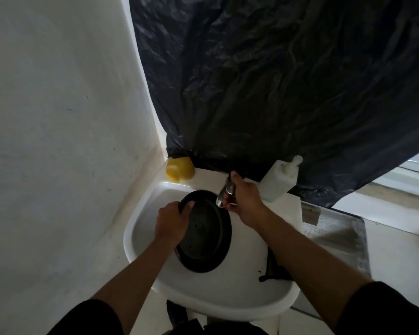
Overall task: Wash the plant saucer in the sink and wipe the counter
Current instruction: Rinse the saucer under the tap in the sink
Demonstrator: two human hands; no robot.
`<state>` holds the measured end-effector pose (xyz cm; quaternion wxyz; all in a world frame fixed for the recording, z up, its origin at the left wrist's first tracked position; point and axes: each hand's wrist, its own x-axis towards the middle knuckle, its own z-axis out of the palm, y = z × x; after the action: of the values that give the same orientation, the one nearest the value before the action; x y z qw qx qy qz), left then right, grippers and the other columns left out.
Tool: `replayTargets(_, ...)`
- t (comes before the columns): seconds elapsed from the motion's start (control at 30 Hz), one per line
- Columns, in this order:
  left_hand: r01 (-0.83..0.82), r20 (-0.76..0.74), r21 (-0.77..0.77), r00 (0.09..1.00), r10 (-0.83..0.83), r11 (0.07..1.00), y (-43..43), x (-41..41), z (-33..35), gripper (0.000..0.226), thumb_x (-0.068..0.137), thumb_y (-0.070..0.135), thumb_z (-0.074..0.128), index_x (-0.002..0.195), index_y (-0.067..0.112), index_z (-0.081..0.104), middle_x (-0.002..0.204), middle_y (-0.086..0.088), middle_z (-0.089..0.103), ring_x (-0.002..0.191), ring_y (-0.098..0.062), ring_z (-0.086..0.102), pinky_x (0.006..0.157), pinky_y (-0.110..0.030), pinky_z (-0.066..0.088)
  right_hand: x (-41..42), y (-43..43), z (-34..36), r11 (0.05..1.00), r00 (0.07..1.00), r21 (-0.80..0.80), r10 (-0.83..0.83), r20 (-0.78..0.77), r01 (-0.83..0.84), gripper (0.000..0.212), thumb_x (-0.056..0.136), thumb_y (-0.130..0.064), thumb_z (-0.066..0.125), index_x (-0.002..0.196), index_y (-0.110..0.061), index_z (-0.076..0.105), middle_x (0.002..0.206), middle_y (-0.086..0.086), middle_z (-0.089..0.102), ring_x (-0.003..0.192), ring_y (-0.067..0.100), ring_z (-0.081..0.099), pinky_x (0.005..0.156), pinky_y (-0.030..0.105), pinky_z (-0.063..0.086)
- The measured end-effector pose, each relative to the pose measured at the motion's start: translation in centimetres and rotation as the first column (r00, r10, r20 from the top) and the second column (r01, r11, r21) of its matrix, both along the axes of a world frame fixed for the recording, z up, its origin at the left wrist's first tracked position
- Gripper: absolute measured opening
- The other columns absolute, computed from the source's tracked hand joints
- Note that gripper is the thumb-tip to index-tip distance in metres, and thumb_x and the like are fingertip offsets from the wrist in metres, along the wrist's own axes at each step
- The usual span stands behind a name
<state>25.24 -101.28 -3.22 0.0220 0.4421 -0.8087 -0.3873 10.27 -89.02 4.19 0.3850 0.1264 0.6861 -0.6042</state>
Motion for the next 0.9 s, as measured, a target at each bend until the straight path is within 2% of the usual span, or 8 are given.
replayTargets(0.17,0.03,0.01,0.044,0.999,-0.031,0.999,-0.2,0.2,-0.5,0.066,0.102,0.063,0.037,0.072,0.011,0.062,0.067,-0.005,0.062,0.067,-0.02,0.059,0.066,-0.032,0.041,0.1,-0.2,0.2,1.0,0.999,-0.024,-0.007,0.053,0.008,0.03,0.099,-0.039,0.055,0.092,-0.011,0.062,0.055,0.006,0.057,0.049,0.017,0.05,0.047,0.024,0.038)
replayTargets(0.3,-0.032,-0.003,0.185,0.999,0.033,0.982,0.1,0.9,-1.4,0.065,0.106,0.058,0.033,0.066,0.015,0.06,0.069,-0.006,0.061,0.073,-0.027,0.06,0.072,-0.037,0.047,0.0,-0.1,-0.2,0.999,0.998,-0.039,0.023,0.062,-0.021,0.033,0.101,-0.039,0.052,0.084,-0.013,0.06,0.051,0.002,0.052,0.042,0.013,0.04,0.041,0.021,0.028)
replayTargets(0.4,-0.119,-0.015,0.355,0.991,0.133,0.927,-0.1,1.5,-2.8,0.065,0.106,0.06,0.032,0.106,0.01,0.075,0.105,-0.015,0.072,0.102,-0.034,0.066,0.1,-0.047,0.052,0.0,0.0,-0.4,0.998,0.997,-0.029,0.057,0.044,-0.056,0.037,0.103,-0.04,0.05,0.081,-0.012,0.06,0.05,0.002,0.051,0.042,0.013,0.036,0.04,0.021,0.026)
replayTargets(0.47,-0.173,-0.008,0.468,0.98,0.2,0.867,0.0,1.6,-3.4,0.066,0.106,0.06,0.035,0.127,0.008,0.07,0.124,-0.016,0.069,0.115,-0.036,0.063,0.107,-0.05,0.049,-0.1,-0.1,-0.3,0.998,0.998,-0.015,0.06,0.033,-0.059,0.039,0.103,-0.04,0.051,0.078,-0.012,0.059,0.05,0.003,0.051,0.041,0.012,0.036,0.041,0.022,0.026)
replayTargets(0.53,-0.229,0.014,0.568,0.963,0.269,0.79,0.1,1.6,-3.8,0.066,0.105,0.059,0.037,0.137,0.007,0.063,0.134,-0.019,0.065,0.121,-0.036,0.062,0.11,-0.049,0.049,-0.3,-0.3,-0.1,0.998,0.998,-0.003,0.059,0.029,-0.059,0.041,0.103,-0.041,0.052,0.076,-0.011,0.058,0.051,0.003,0.051,0.041,0.012,0.036,0.041,0.023,0.026)
replayTargets(0.63,-0.258,0.042,0.667,0.95,0.31,0.699,0.3,1.5,-3.8,0.064,0.106,0.057,0.038,0.142,0.007,0.059,0.134,-0.019,0.065,0.12,-0.036,0.062,0.107,-0.045,0.051,-1.1,-0.5,0.5,0.999,0.997,-0.025,0.039,0.072,-0.038,0.04,0.104,-0.038,0.052,0.075,-0.011,0.058,0.057,0.003,0.05,0.042,0.011,0.036,0.04,0.022,0.025)
replayTargets(0.77,-0.272,0.061,0.696,0.945,0.323,0.664,0.2,1.6,-4.5,0.067,0.104,0.061,0.038,0.142,0.01,0.059,0.134,-0.018,0.065,0.119,-0.035,0.063,0.109,-0.047,0.05,-2.7,-1.3,1.4,0.994,0.981,-0.108,0.004,0.195,0.017,0.038,0.106,-0.033,0.046,0.078,-0.01,0.056,0.059,0.002,0.047,0.038,0.009,0.034,0.036,0.019,0.023)
replayTargets(0.9,-0.293,0.064,0.706,0.933,0.355,0.644,0.1,1.6,-4.8,0.063,0.106,0.057,0.039,0.141,0.009,0.06,0.134,-0.018,0.066,0.12,-0.035,0.063,0.108,-0.047,0.05,-3.5,-1.7,2.1,0.989,0.957,-0.144,0.027,0.289,0.016,0.037,0.108,-0.03,0.042,0.08,-0.009,0.054,0.05,-0.001,0.047,0.035,0.007,0.036,0.035,0.018,0.023)
